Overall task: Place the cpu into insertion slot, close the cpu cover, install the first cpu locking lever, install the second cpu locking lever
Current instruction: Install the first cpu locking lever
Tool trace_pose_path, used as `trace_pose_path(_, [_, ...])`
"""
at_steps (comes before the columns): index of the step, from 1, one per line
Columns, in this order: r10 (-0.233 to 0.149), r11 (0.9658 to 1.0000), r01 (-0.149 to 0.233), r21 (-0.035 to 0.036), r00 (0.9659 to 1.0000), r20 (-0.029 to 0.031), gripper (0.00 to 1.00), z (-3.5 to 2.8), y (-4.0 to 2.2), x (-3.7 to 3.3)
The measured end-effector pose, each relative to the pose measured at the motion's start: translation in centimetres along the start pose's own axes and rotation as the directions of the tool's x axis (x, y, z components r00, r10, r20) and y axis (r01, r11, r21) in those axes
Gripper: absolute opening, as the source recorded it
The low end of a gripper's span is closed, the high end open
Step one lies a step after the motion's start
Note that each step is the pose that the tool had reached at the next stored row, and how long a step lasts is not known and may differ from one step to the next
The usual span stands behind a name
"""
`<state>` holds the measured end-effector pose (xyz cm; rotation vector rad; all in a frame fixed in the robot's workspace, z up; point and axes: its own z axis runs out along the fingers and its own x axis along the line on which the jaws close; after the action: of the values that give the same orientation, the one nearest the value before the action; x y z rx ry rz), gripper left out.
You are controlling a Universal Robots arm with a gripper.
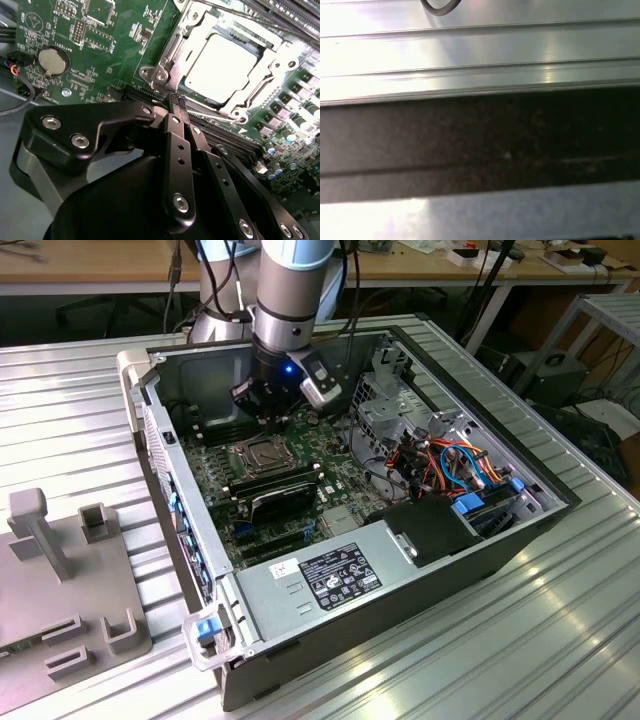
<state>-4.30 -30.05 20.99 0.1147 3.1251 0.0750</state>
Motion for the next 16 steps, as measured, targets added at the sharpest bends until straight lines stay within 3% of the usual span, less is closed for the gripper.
trace_pose_path(4, [0.0, 1.0, 0.0, -0.0002, 1.0, 0.0001, 0.11, 0.04, 0.58, 0.04])
trace_pose_path(8, [0.0, 1.0, 0.0, -0.0003, 1.0, 0.0002, 0.11, 0.06, 0.68, 0.04])
trace_pose_path(13, [0.0, 1.0, 0.0, -0.001, 1.0, 0.0002, 0.11, 0.06, 0.05, 0.0])
trace_pose_path(16, [0.0, 1.0, 0.0, -0.0009, 1.0, 0.0002, 0.11, 0.21, -0.02, -0.01])
